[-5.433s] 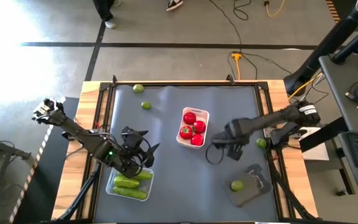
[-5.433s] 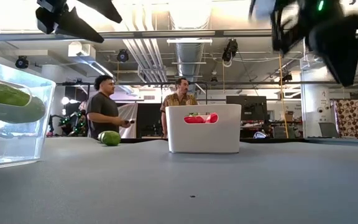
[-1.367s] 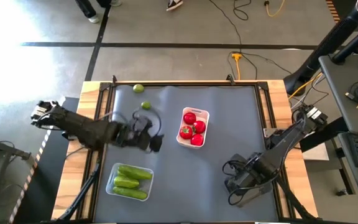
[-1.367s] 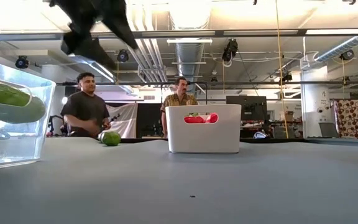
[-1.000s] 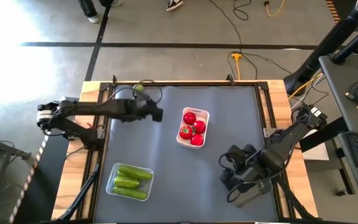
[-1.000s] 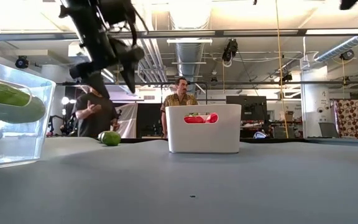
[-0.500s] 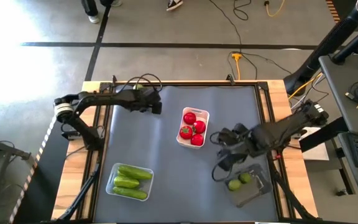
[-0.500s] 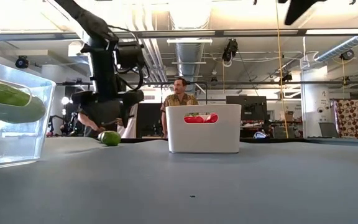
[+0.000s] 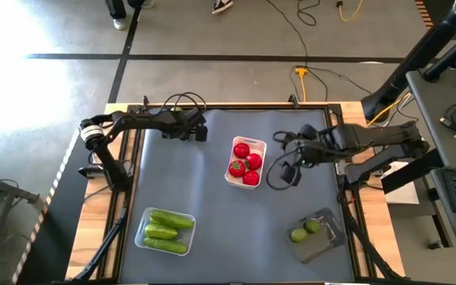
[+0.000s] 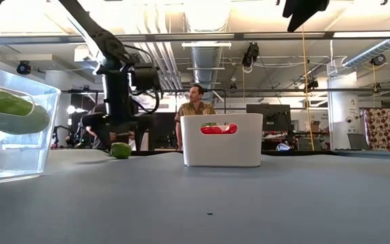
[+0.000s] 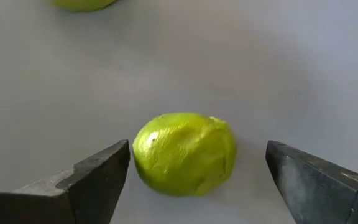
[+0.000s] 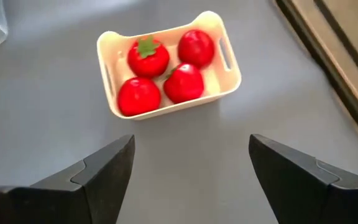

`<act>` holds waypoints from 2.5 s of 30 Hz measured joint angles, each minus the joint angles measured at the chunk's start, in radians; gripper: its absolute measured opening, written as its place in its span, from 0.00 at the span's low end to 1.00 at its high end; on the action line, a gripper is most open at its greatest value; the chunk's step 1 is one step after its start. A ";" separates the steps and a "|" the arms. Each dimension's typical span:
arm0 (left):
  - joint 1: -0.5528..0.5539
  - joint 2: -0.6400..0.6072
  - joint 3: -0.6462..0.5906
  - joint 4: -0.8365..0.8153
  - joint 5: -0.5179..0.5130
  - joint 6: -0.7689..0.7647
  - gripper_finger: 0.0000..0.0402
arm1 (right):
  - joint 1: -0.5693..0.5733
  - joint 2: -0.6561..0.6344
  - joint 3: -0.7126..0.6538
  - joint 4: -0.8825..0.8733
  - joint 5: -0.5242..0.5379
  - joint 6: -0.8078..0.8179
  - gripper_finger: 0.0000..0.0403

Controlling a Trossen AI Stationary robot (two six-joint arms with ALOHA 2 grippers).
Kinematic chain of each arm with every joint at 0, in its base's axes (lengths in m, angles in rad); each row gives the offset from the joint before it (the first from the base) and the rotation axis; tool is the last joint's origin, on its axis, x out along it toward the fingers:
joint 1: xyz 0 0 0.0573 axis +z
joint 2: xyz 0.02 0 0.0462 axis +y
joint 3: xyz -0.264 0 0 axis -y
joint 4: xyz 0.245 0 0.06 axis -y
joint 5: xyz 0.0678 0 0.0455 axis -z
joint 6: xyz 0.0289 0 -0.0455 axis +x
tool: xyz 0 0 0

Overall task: Sort produce into baskets
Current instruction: Put the bottom lime into the black transparent bin

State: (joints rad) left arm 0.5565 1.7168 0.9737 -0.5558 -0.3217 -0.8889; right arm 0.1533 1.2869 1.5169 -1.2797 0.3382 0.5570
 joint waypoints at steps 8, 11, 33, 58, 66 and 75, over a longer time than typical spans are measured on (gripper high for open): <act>0.012 0.059 0.002 0.023 0.009 -0.020 0.71 | -0.088 -0.024 -0.001 -0.002 0.002 -0.105 0.76; 0.011 0.071 0.006 0.024 0.016 -0.022 0.60 | -0.098 -0.024 -0.001 -0.002 0.001 -0.125 0.76; -0.548 -0.312 0.000 0.059 -0.031 0.224 0.49 | -0.091 -0.008 -0.080 0.173 -0.010 -0.071 0.71; -1.023 0.170 0.179 0.395 -0.118 0.376 0.49 | 0.440 0.328 -0.132 0.433 -0.083 0.439 0.57; -1.018 0.320 0.296 0.321 -0.062 0.416 0.49 | 0.471 0.399 -0.130 0.477 -0.083 0.470 0.57; -1.000 0.356 0.335 0.250 -0.062 0.341 0.63 | 0.468 0.448 -0.128 0.537 -0.083 0.378 0.59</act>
State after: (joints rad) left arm -0.4439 2.0726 1.3092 -0.3062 -0.3837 -0.5477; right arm 0.6211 1.7349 1.3888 -0.7423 0.2549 0.9348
